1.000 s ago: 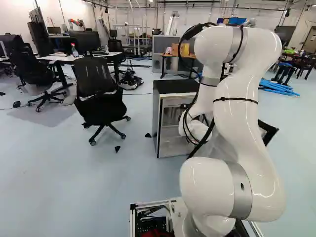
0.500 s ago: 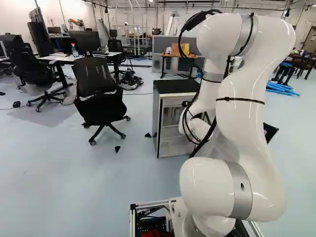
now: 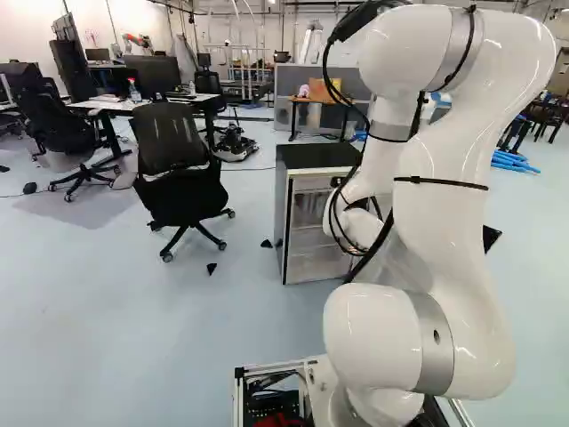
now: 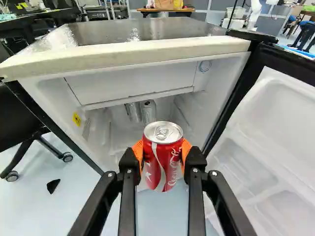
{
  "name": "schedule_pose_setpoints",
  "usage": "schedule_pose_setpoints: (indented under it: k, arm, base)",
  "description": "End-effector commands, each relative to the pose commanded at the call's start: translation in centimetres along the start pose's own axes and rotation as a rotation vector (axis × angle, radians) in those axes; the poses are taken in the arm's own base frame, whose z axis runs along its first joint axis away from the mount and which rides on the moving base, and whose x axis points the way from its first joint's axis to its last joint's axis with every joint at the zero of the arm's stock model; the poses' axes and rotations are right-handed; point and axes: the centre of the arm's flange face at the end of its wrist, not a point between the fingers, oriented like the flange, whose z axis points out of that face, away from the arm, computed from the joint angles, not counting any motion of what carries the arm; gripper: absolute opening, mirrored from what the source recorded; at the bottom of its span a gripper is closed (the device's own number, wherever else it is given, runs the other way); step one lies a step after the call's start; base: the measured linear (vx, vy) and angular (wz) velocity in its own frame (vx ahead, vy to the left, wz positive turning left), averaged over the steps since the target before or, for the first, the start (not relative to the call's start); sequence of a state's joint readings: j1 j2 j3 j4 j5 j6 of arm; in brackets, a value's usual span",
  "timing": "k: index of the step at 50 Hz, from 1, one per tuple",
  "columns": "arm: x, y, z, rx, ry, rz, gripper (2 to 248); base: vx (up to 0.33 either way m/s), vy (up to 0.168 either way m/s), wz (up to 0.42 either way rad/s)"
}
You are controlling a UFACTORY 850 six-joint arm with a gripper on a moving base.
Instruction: Grab a drink from the fridge
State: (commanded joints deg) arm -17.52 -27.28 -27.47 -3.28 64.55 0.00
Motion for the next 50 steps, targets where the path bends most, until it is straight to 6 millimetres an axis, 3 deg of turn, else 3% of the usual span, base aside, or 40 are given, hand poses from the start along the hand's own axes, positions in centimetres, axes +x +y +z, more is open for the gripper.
schedule_pose_setpoints:
  k: [50]
  arm:
    - [5.0, -0.3, -1.4, 0.005, 0.109, -0.01, 96]
  base:
    - [0.0, 0.0, 0.0]
